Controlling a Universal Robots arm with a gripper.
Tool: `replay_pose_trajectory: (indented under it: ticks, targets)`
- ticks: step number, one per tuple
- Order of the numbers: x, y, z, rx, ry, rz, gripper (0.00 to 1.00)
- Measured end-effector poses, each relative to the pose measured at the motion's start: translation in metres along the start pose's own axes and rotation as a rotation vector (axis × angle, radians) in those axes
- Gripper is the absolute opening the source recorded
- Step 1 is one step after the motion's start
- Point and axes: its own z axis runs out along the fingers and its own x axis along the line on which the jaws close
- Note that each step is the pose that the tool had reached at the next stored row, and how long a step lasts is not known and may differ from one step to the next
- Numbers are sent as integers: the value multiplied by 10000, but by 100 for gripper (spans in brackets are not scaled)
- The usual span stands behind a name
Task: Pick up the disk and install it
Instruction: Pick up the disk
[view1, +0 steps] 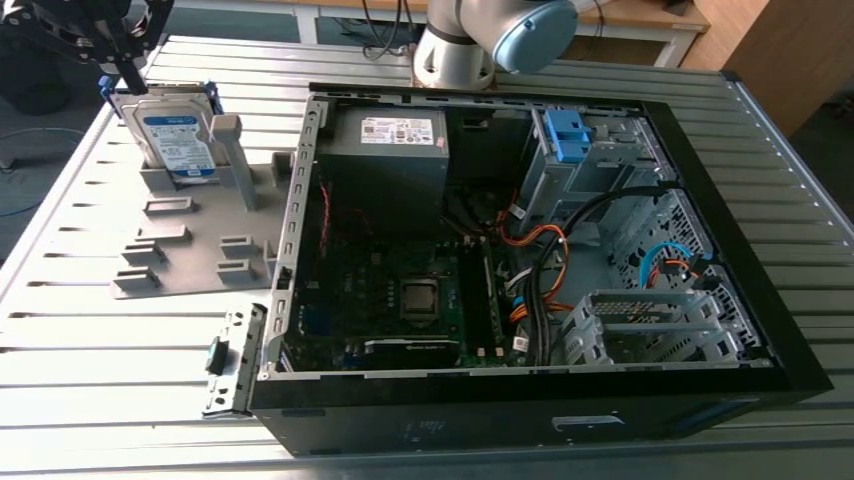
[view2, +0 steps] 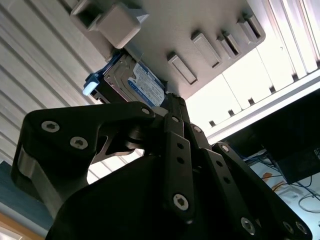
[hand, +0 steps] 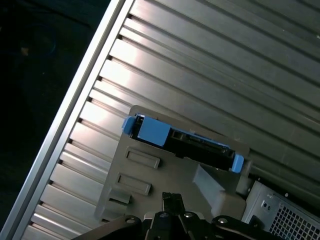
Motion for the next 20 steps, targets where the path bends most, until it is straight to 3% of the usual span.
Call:
replay_pose_trajectory:
  ticks: [20]
  targets:
    - [0, 0, 0, -23, -7, -751, 11]
